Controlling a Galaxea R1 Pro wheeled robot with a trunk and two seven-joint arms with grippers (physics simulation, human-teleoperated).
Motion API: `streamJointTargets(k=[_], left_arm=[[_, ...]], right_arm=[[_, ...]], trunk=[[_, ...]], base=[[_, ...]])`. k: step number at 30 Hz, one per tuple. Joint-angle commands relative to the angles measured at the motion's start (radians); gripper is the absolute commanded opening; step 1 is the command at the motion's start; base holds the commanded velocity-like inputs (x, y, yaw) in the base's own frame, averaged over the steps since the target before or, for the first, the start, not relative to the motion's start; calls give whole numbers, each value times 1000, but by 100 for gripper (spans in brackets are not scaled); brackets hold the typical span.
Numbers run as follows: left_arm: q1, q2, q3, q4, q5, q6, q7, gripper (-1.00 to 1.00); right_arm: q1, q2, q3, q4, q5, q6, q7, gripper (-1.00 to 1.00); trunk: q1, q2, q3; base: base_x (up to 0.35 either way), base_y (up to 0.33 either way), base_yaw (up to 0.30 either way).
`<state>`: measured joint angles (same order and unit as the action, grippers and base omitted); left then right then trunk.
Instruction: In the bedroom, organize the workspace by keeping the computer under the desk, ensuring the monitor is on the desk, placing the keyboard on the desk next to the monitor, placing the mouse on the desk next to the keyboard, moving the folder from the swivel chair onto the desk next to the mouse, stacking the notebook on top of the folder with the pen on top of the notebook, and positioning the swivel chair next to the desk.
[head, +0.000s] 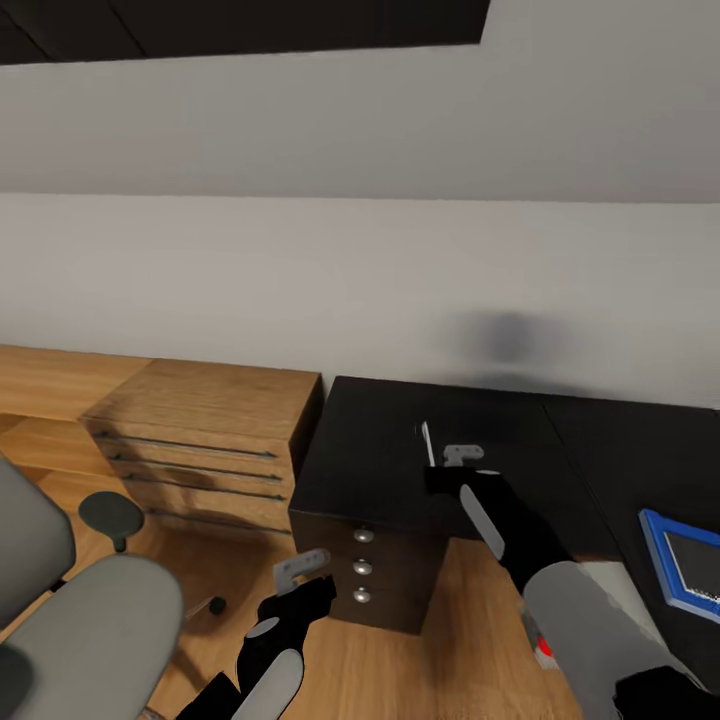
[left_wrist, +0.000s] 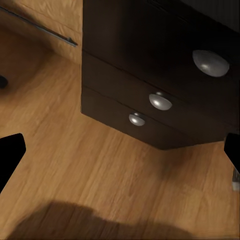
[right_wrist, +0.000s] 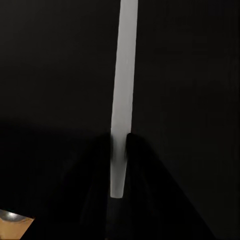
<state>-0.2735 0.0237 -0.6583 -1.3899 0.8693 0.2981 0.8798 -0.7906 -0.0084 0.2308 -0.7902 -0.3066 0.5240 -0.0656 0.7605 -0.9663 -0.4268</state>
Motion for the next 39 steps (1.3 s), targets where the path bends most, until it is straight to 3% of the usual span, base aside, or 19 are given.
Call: streamJointTargets(k=[1, 8, 10, 11, 13, 17, 21, 22, 25, 30, 32, 39], left_arm=[[-1, 1, -2, -2, 4, 4, 7, 100], [-1, 2, -11, -3, 2, 3, 7, 100], [-1, 2, -43, -4, 1, 3, 9, 100], [-1, 3, -107, -8, 0, 3, 32, 100], [-1, 4, -127, -10, 0, 2, 61, 100], [0, 18, -157, -16, 1, -14, 122, 100], [6, 67, -263, -43, 2, -97, 180, 100], [7, 98, -321, -80, 3, -136, 210, 100], [8, 125, -376, -121, 4, -162, 258, 100], [8, 139, -410, -147, 6, -176, 326, 100], [8, 144, -416, -153, 8, -180, 350, 100], [8, 146, -413, -150, 10, -182, 356, 100]], right_arm=[[-1, -4, 0, -1, -10, 3, -8, -100], [-1, -26, -55, -1, -9, 1, -27, -100], [-1, -29, -92, -1, -9, 1, -41, -100], [-1, -32, -158, -1, -9, 1, -66, -100], [-1, -33, -182, -1, -8, 1, -75, -100], [-1, -34, -200, -1, -7, 1, -82, -100], [-1, -39, -207, -1, -5, 0, -85, -100], [-1, -47, -209, -1, -5, 0, -86, -100], [-1, -67, -214, -1, -6, -1, -85, -100], [-1, -99, -248, -1, -7, -1, -85, -100], [-1, -124, -294, -8, -6, -1, -86, -100], [-1, -154, -309, -12, -6, -2, -84, -100]], trunk=[[0, -1, 0], [0, -1, 3], [0, -1, 3], [0, -1, 3], [0, -1, 3], [0, -1, 3], [0, -1, 3], [0, -1, 3], [0, -1, 3], [0, -1, 3], [0, -1, 3], [0, -1, 3]], base=[[0, 0, -263], [0, 0, -263], [0, 0, -263], [0, 0, -263], [0, 0, -263], [0, 0, -263], [0, 0, -263], [0, 0, -263], [0, 0, -263], [0, 0, -263], [0, 0, -263], [0, 0, -263]])
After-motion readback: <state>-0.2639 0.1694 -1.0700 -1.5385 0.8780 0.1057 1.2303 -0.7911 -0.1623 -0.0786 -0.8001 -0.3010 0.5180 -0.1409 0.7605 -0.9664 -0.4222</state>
